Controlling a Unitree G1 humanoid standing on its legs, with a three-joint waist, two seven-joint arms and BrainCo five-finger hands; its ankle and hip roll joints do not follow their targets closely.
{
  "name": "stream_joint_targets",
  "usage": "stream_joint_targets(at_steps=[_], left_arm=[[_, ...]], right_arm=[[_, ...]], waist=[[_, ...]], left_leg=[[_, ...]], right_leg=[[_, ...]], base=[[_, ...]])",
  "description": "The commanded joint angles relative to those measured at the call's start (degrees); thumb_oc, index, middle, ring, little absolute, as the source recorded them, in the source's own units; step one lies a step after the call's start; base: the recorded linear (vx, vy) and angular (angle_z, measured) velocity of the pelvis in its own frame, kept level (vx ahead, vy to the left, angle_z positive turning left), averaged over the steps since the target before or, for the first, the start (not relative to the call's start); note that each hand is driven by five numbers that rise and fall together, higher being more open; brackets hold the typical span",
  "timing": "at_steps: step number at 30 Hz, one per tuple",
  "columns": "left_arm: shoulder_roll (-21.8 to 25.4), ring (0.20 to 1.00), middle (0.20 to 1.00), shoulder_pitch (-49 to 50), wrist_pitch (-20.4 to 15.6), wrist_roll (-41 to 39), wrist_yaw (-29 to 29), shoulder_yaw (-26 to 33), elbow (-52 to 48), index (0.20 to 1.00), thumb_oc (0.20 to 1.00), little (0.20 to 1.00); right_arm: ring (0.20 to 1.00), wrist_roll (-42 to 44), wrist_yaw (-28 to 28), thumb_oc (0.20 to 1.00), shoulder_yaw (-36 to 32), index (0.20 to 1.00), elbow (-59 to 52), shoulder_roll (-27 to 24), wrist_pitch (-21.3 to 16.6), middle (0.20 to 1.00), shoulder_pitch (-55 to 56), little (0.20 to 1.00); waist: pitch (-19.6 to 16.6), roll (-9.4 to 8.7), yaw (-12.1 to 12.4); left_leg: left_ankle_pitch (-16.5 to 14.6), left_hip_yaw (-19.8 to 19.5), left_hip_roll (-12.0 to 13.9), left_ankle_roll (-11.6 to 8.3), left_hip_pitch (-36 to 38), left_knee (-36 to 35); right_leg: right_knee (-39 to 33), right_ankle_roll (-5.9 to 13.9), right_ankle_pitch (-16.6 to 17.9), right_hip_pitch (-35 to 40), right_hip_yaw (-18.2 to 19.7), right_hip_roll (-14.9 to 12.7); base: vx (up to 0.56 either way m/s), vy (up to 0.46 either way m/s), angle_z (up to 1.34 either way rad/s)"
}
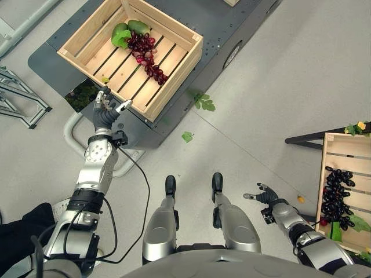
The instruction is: Pick up the fruits from the basket on one side to the basket on the other side
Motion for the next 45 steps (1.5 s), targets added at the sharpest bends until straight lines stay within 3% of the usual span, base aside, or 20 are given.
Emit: stream_joint_targets(at_steps=[1,6,15,23,31,40,45], left_arm=[[3.15,1.000,1.000,-4.12,-2.49,-1.60,-0.86,-0.59,-4.58,1.000,1.000,1.000],[4.78,1.000,1.000,-5.96,-1.83,-2.11,-1.55,-1.69,-4.50,1.000,1.000,1.000],[9.95,1.000,1.000,-18.13,0.02,-2.13,-2.85,-8.44,4.15,1.000,1.000,1.000],[12.30,1.000,1.000,-30.46,2.46,3.99,-4.63,-17.71,14.76,1.000,1.000,1.000],[14.70,1.000,1.000,-41.23,3.60,15.05,-5.14,-27.37,22.32,1.000,1.000,1.000],[11.17,1.000,1.000,-41.34,4.34,11.96,-4.38,-24.48,32.75,1.000,1.000,1.000],[11.32,1.000,1.000,-43.96,5.37,15.95,-2.41,-25.47,36.27,1.000,1.000,1.000]], right_arm=[[1.000,1.93,-0.26,1.000,2.72,1.000,1.99,-0.36,0.27,1.000,-1.33,1.000],[1.000,1.87,-0.18,1.000,2.78,1.000,2.83,-0.69,0.54,1.000,-1.67,1.000],[1.000,2.57,0.14,1.000,3.65,1.000,4.74,-1.06,1.08,1.000,-2.25,1.000],[1.000,3.32,0.37,1.000,4.32,1.000,6.58,-1.10,1.37,1.000,-2.56,1.000],[1.000,4.14,0.50,1.000,4.97,1.000,7.26,-1.38,0.74,1.000,-2.80,1.000],[1.000,4.51,0.23,1.000,4.85,1.000,7.91,-1.17,0.55,1.000,-2.29,1.000],[1.000,5.36,-0.19,1.000,4.79,1.000,7.63,-0.94,0.22,1.000,-2.57,1.000]], waist=[[-1.98,-2.05,-0.72],[-1.83,-1.61,-0.75],[-2.11,-1.05,-1.50],[-2.85,-0.49,-2.61],[-3.34,-0.63,-3.72],[-2.99,-1.32,-4.45],[-2.52,-1.85,-4.84]], left_leg=[[0.68,1.12,-2.45,0.53,-4.15,0.31],[0.67,1.15,-2.48,0.57,-4.03,0.38],[1.02,1.18,-2.58,0.54,-4.81,0.32],[0.93,1.72,-2.86,0.62,-5.21,0.32],[1.54,2.44,-2.92,0.51,-7.65,0.14],[1.81,2.99,-2.52,0.49,-9.51,0.14],[1.94,3.40,-2.37,0.47,-10.36,0.17]], right_leg=[[0.64,5.83,-0.34,-3.72,1.74,-3.71],[0.63,5.84,-0.33,-3.69,1.79,-3.72],[0.68,5.99,-0.16,-4.55,1.81,-3.83],[0.78,6.13,-0.08,-5.33,2.16,-4.08],[0.75,6.43,0.63,-8.13,2.68,-4.06],[0.65,6.48,0.92,-10.18,3.18,-3.97],[0.59,6.58,1.12,-11.19,3.64,-3.89]], base=[[0.00,0.000,0.00],[0.00,0.000,0.00],[0.00,-0.001,0.00],[0.00,-0.001,-0.01],[0.00,0.000,0.00],[0.01,-0.002,-0.07],[0.00,0.000,-0.01]])
